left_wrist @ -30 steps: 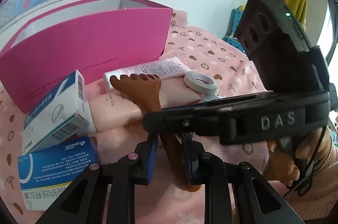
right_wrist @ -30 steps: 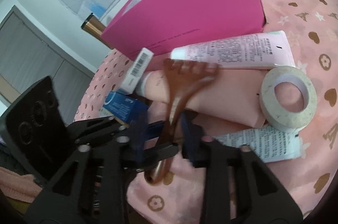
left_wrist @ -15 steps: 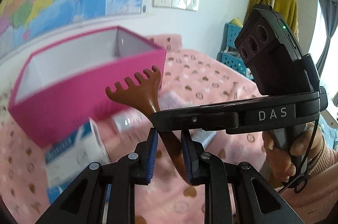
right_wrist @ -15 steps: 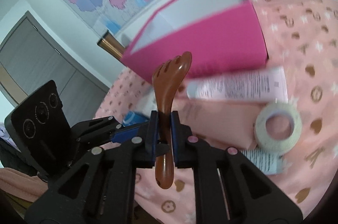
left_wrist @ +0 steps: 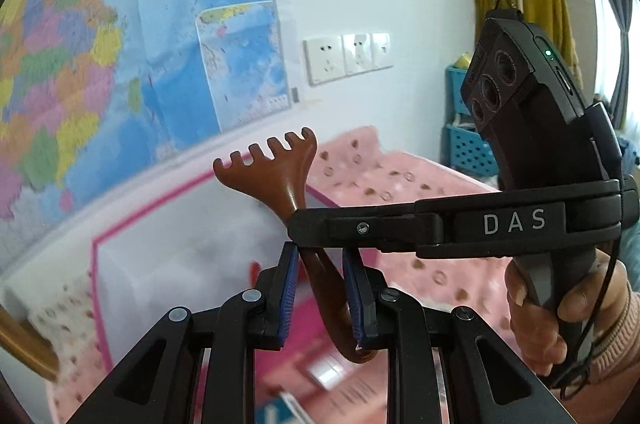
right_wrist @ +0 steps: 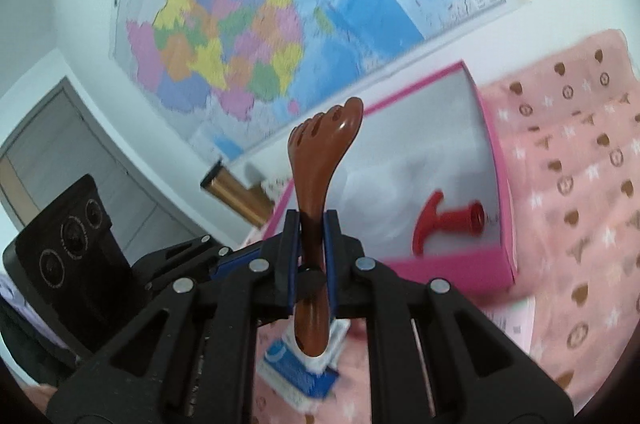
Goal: Organize rigid objects
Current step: 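Lift the brown rake with the left tool and drop it into the box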
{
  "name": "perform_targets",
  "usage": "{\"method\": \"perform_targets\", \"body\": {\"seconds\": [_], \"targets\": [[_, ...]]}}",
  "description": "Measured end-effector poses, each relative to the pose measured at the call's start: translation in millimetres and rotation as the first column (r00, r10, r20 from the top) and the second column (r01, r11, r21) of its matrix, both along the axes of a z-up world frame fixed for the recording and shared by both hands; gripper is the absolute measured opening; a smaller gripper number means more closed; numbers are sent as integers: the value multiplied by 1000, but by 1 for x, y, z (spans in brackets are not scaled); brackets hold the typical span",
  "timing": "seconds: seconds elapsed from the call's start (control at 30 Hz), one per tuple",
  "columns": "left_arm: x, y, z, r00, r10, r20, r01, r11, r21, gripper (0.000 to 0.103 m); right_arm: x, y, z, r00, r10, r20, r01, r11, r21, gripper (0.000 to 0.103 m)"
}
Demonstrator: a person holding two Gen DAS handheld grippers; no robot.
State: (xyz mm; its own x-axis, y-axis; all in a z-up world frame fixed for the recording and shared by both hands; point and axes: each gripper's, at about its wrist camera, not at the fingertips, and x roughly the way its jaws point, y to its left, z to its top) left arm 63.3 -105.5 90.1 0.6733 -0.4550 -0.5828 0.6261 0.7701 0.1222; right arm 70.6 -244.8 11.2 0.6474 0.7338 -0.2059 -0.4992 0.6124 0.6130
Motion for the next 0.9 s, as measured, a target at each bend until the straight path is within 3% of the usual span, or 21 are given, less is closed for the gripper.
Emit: {"method": "perform_targets", "body": {"seconds": [0.17, 0.6, 0.9], "targets": [[33, -5, 2, 1000, 10, 2, -11, 999, 52, 22, 31, -2, 8, 999, -34, -18, 35, 999, 39, 13], [79, -20, -44, 997, 35, -76, -24, 988, 151, 22, 73, -3, -18, 987, -109, -120, 104, 993, -53, 12], [84, -10, -49, 994, 43, -95, -32, 993, 116, 24, 61, -5, -21, 986, -123, -110, 114, 990, -86, 13]]}}
